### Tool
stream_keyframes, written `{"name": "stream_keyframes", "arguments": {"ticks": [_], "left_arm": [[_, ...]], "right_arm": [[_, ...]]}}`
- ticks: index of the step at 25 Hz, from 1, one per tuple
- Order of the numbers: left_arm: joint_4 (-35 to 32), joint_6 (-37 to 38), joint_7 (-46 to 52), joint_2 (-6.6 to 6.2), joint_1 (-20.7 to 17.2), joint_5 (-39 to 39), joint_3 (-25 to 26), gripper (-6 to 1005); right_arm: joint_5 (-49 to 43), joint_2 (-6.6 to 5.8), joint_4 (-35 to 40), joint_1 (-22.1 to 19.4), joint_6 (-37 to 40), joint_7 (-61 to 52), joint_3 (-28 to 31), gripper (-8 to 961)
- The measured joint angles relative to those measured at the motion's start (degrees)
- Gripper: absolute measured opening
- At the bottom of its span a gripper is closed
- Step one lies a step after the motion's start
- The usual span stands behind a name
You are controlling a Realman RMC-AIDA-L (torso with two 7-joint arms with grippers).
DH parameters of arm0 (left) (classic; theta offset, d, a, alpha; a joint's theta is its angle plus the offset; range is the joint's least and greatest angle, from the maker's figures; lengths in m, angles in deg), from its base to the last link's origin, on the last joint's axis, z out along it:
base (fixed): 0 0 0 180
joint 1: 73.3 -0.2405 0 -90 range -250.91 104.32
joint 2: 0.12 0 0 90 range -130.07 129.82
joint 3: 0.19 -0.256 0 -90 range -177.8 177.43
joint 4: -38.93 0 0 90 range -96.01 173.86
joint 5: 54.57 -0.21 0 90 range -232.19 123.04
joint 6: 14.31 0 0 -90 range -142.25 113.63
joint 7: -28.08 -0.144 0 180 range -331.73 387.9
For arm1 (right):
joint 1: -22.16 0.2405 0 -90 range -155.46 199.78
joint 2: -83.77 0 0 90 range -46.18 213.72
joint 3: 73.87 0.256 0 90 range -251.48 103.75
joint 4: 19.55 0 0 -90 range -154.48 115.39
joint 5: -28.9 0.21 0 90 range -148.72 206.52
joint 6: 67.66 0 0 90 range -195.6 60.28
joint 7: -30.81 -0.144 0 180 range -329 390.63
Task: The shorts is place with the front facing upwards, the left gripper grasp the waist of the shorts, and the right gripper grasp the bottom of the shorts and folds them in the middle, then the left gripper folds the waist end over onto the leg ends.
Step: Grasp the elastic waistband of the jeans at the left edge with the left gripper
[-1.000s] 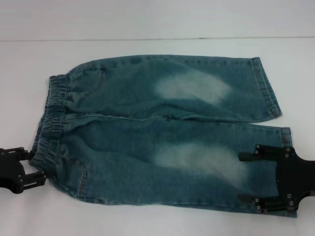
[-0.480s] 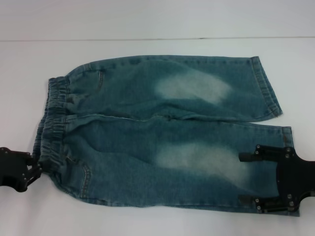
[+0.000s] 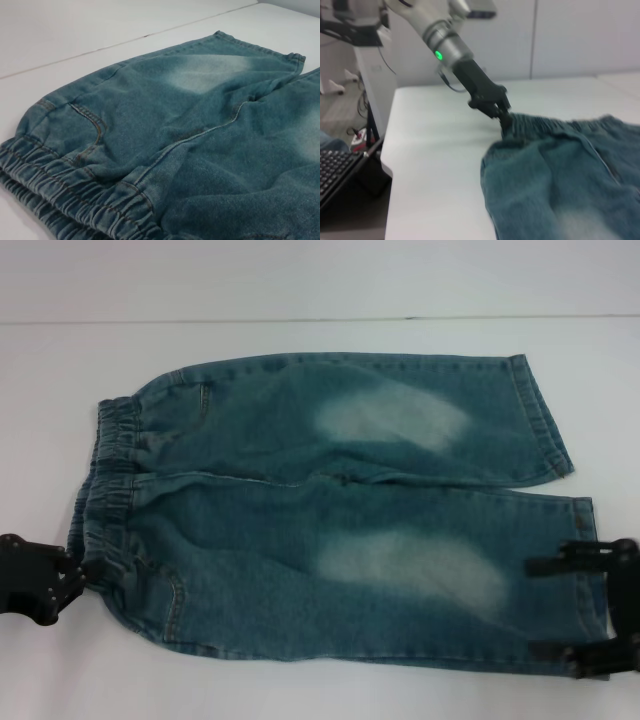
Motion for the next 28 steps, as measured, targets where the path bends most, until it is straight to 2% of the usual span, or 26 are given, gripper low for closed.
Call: {"name": "stream_keyframes", "arguments": {"ticks": [4, 9, 17, 24, 28], "left_arm": [[0.0, -0.1, -0.34, -0.02, 0.05, 0.0, -0.02, 49], [-0.01, -0.59, -0.35, -0.02, 0.19, 0.0, 0.18, 52], [0.2, -1.58, -0.24, -0.02, 0.26, 0.0, 0.19, 55], [0.75, -2.21, -0.14, -0.02, 0.33, 0.0, 0.27, 58], [0.84, -2.23, -0.08, 0.06, 0.33, 0.0, 0.14, 60]], "right_arm": [[-4.08, -0.43, 9.22, -0.06, 4.35, -8.42, 2.2, 856], [-12.25, -0.68, 17.64, 0.55, 4.82, -18.67, -1.6, 857], [-26.48, -0.67, 18.75, 4.62, 4.89, -27.72, -7.04, 857], [-29.52, -0.69, 18.78, 5.33, 4.75, -29.99, -8.42, 857], [-30.99, 0.03, 17.54, 5.47, 4.62, -30.06, -10.34, 857]]}}
